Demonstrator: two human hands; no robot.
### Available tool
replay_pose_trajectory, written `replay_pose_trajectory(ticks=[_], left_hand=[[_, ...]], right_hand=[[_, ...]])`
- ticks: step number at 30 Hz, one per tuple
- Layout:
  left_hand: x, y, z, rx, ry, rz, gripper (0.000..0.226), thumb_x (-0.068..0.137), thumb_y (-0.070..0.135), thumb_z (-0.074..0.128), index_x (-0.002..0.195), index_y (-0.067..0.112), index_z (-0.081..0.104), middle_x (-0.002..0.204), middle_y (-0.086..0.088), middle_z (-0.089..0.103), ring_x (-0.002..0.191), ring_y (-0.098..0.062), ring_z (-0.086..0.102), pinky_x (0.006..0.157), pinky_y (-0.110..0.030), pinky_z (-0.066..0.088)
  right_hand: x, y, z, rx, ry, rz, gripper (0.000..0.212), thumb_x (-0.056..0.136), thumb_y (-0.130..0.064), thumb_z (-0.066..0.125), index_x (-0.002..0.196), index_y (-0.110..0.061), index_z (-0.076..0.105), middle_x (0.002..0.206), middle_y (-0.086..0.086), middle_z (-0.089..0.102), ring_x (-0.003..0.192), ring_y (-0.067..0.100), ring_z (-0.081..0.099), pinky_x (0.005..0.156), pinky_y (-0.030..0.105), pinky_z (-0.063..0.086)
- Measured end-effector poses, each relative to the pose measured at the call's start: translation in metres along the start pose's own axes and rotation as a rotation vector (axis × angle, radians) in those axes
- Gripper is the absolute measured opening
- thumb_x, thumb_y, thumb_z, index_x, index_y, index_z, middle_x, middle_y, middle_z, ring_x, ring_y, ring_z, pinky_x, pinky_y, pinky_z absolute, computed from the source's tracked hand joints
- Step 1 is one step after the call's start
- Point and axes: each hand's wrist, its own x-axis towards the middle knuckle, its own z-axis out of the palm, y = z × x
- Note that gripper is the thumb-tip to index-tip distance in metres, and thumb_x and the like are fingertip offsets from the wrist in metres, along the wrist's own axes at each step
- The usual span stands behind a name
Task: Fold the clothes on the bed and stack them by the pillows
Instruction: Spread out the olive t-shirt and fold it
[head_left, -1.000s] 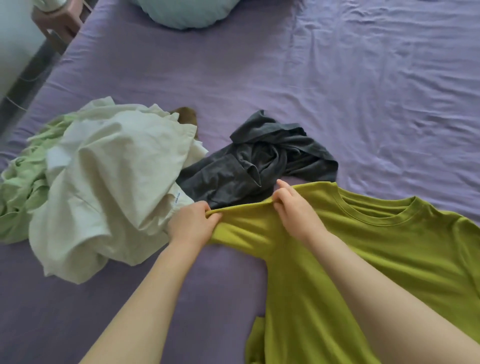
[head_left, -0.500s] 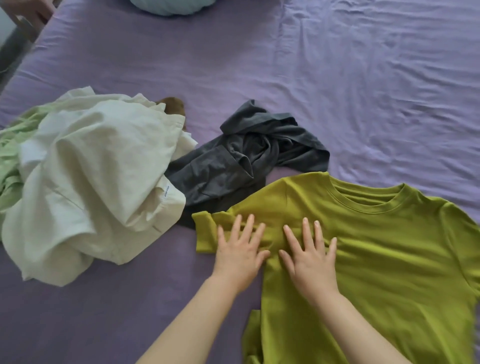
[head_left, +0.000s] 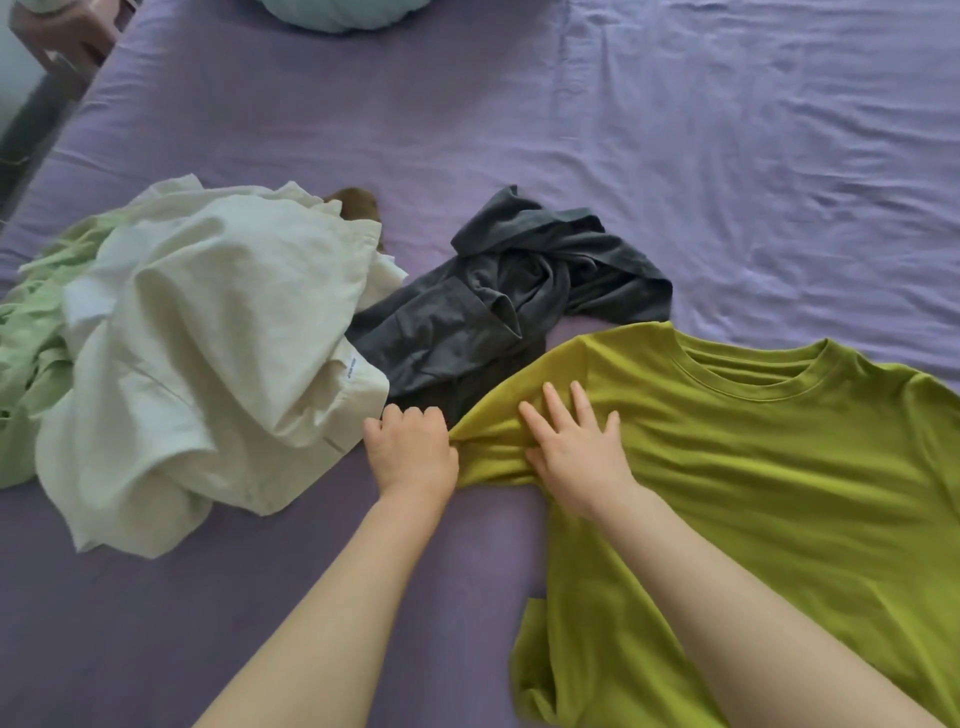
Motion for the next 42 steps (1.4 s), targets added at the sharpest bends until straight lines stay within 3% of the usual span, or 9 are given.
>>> replay_pose_trajectory(ticks=[7,14,17,20,24,29,32,37,42], left_hand=[[-0.011,-0.021,-0.016,-0.829,-0.054,0.042,0.009,0.081,0.024,0.058,0.081,0.021,0.049,0.069,0.005,0.054,0.069,-0.018,0.052,0.057,-0.031,0.040],[-0.003,-0.026,-0.001,-0.244,-0.023,0.012,0.041,0.093,0.036,0.054,0.129,0.021,0.041,0.117,-0.001,0.051,0.100,-0.024,0.057,0.068,-0.033,0.042],[-0.017,-0.015,-0.001,0.013,0.199,0.152,0.049,0.082,0.022,0.066,0.128,0.020,0.050,0.115,-0.004,0.054,0.100,-0.025,0.054,0.076,-0.034,0.043],[-0.050,0.011,0.007,-0.121,0.382,0.327,0.022,0.067,0.017,0.077,0.086,0.017,0.067,0.079,-0.003,0.060,0.070,-0.025,0.059,0.057,-0.033,0.044],[-0.116,0.044,0.027,-0.281,0.146,0.376,0.028,0.066,0.035,0.082,0.061,0.021,0.059,0.058,0.003,0.056,0.050,-0.020,0.057,0.045,-0.026,0.041],[-0.180,0.066,0.051,-0.350,0.006,0.316,0.042,0.065,0.049,0.081,0.091,0.018,0.070,0.074,0.002,0.062,0.065,-0.018,0.062,0.052,-0.026,0.050],[-0.205,0.073,0.059,-0.422,-0.091,0.162,0.066,0.087,0.056,0.052,0.139,0.018,0.039,0.128,0.000,0.045,0.116,-0.018,0.048,0.092,-0.029,0.043],[-0.241,0.083,0.061,-0.633,-0.078,-0.100,0.054,0.080,0.038,0.072,0.117,0.003,0.053,0.119,-0.013,0.048,0.114,-0.029,0.046,0.095,-0.035,0.038],[-0.268,0.085,0.065,-0.573,-0.162,-0.230,0.034,0.083,0.023,0.071,0.107,0.000,0.061,0.120,-0.016,0.052,0.111,-0.034,0.044,0.086,-0.042,0.042]], right_hand=[[-0.015,-0.006,0.008,-0.029,0.112,0.117,0.060,0.095,-0.054,0.025,0.148,-0.037,0.002,0.159,0.005,-0.002,0.144,0.031,-0.011,0.110,0.061,0.007],[-0.007,-0.013,0.013,-0.074,0.056,0.181,0.080,0.083,-0.076,0.017,0.147,-0.036,-0.010,0.158,0.007,-0.012,0.143,0.033,-0.018,0.109,0.063,0.005],[-0.014,-0.012,0.011,-0.040,0.095,0.154,0.080,0.085,-0.073,0.022,0.148,-0.034,-0.009,0.158,0.007,-0.010,0.144,0.031,-0.015,0.111,0.058,0.006],[-0.044,-0.003,0.012,0.021,0.161,0.108,0.071,0.092,-0.058,0.035,0.150,-0.031,0.006,0.159,0.008,0.003,0.146,0.030,-0.003,0.113,0.052,0.010],[-0.120,0.036,0.033,0.044,0.111,0.250,0.056,0.095,-0.049,0.034,0.143,-0.022,0.037,0.152,0.015,0.028,0.141,0.037,0.022,0.109,0.056,0.028],[-0.215,0.077,0.063,0.027,0.055,0.352,0.079,0.095,-0.055,-0.001,0.125,-0.018,0.061,0.133,0.018,0.054,0.121,0.042,0.051,0.090,0.060,0.043],[-0.249,0.093,0.074,0.015,0.118,0.340,0.078,0.095,-0.055,0.000,0.122,-0.016,0.063,0.130,0.019,0.056,0.120,0.043,0.052,0.089,0.062,0.042],[-0.295,0.127,0.075,0.251,0.364,0.720,0.055,0.088,-0.029,0.059,0.134,-0.002,0.047,0.141,0.031,0.038,0.131,0.047,0.035,0.102,0.061,0.030],[-0.328,0.146,0.079,0.434,0.217,0.930,0.066,0.091,-0.026,0.057,0.144,-0.002,0.025,0.140,0.021,0.043,0.130,0.034,0.039,0.103,0.043,0.028]])
